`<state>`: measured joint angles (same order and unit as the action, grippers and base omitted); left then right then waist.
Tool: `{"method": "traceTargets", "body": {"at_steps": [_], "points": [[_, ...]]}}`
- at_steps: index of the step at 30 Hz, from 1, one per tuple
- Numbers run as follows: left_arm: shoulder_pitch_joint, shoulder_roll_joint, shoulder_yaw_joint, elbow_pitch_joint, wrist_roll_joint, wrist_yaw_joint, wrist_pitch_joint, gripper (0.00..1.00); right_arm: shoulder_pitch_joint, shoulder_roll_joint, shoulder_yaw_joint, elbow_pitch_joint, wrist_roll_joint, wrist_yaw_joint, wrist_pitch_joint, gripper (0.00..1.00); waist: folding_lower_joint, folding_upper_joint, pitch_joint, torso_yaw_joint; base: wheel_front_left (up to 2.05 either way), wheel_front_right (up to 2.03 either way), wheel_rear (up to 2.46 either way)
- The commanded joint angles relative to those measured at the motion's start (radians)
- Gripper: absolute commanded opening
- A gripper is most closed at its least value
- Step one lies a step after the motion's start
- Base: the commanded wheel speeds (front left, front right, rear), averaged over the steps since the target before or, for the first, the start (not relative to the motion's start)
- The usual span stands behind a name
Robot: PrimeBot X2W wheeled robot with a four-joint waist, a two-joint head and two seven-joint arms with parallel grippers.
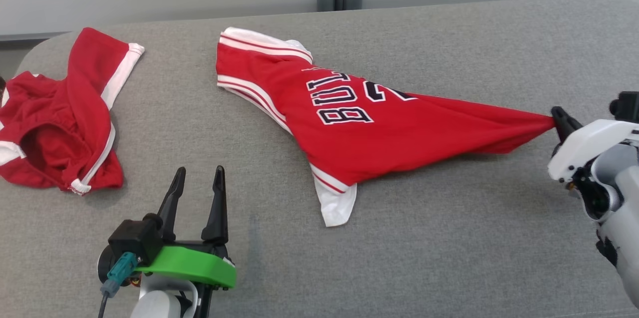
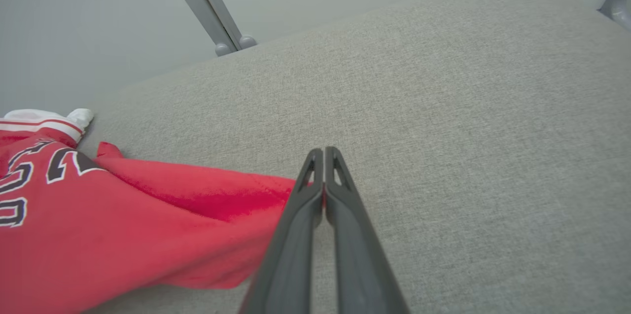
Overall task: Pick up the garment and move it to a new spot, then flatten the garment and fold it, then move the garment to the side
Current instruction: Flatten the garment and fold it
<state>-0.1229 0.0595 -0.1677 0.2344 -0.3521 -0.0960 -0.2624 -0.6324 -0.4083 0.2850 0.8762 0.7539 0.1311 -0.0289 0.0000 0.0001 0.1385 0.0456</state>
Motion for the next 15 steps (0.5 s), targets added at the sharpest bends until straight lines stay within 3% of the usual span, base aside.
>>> {"method": "traceTargets", "body": {"at_steps": [1, 7, 8, 9, 10, 15], "points": [[0.017, 0.001, 0.000, 0.006, 0.008, -0.003, -0.003, 1.00, 0.019, -0.017, -0.017, 0.016, -0.003, -0.001, -0.016, 0.00, 0.0000, -0.0001, -0.001, -0.017, 0.00, 0.00, 0.00], [0.006, -0.003, -0.009, 0.021, 0.014, -0.008, -0.003, 1.00, 0.062, -0.028, -0.088, 0.109, -0.032, -0.001, -0.054, 0.00, 0.0000, -0.0001, 0.008, -0.027, 0.00, 0.00, 0.00], [0.003, -0.003, -0.010, 0.024, 0.015, -0.010, -0.003, 1.00, 0.068, -0.018, -0.093, 0.121, -0.037, -0.001, -0.055, 0.06, 0.0000, -0.0001, 0.010, -0.028, 0.00, 0.00, 0.00], [0.001, -0.004, -0.010, 0.026, 0.015, -0.010, -0.003, 1.00, 0.073, -0.010, -0.097, 0.129, -0.039, -0.001, -0.059, 0.43, 0.0000, -0.0001, 0.011, -0.028, 0.00, 0.00, 0.00], [-0.001, -0.004, -0.010, 0.029, 0.015, -0.011, -0.003, 1.00, 0.077, -0.002, -0.101, 0.138, -0.043, -0.001, -0.065, 1.00, 0.0000, -0.0001, 0.012, -0.028, 0.00, 0.00, 0.00], [-0.007, -0.005, -0.014, 0.044, 0.017, -0.016, -0.003, 1.00, 0.066, 0.019, -0.123, 0.158, -0.070, -0.001, -0.127, 1.00, 0.0000, -0.0001, 0.001, -0.029, 0.00, 0.00, 0.00]]}}
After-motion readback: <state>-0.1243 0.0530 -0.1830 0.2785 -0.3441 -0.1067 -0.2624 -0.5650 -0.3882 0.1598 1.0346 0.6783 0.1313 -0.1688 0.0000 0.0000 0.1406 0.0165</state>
